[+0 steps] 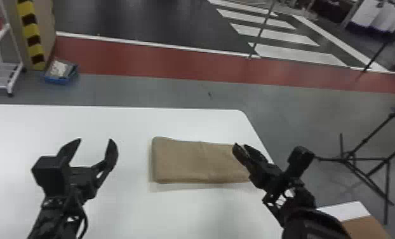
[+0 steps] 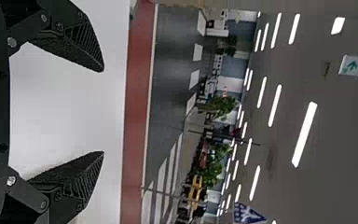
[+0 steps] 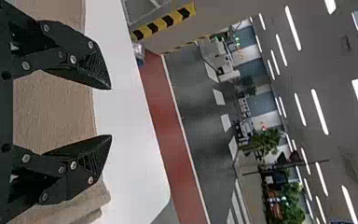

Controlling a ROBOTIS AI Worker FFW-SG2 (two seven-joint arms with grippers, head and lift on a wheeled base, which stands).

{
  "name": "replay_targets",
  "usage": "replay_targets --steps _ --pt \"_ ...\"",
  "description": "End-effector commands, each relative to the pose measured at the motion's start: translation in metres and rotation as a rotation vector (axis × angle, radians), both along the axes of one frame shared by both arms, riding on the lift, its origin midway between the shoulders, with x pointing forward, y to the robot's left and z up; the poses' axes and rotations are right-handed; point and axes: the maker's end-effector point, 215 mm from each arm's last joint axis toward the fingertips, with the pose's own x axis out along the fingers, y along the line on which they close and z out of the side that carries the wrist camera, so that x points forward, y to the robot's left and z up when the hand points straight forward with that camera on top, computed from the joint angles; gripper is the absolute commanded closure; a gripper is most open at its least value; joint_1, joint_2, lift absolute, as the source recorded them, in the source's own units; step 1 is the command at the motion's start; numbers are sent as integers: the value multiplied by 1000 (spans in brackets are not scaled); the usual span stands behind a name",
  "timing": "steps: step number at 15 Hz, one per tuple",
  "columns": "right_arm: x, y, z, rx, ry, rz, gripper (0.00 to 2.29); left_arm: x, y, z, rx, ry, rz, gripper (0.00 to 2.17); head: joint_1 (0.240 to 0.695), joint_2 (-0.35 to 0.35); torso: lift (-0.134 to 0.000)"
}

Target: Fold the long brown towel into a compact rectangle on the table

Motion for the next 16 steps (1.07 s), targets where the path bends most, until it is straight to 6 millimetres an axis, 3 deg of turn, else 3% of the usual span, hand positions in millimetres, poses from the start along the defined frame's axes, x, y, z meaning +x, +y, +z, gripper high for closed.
replay_targets --steps 1,4,7,11,13,16 --pt "16 32 -16 -29 41 55 2253 -6 61 15 9 -27 109 255 695 -310 -57" --pt "28 72 -44 -84 107 152 2253 -20 141 8 58 -21 209 255 695 -215 -57" --pt "30 108 -65 -134 146 237 2253 -38 201 3 98 -13 273 255 695 -79 -57" --pt "28 136 -91 -144 219 281 2253 -56 240 4 132 -20 320 211 695 19 -57" --pt "26 155 -99 -145 245 317 2253 -60 249 11 137 -36 333 140 695 63 -57" --pt "18 187 -117 -126 310 372 2253 -63 247 17 136 -52 330 137 695 108 -57"
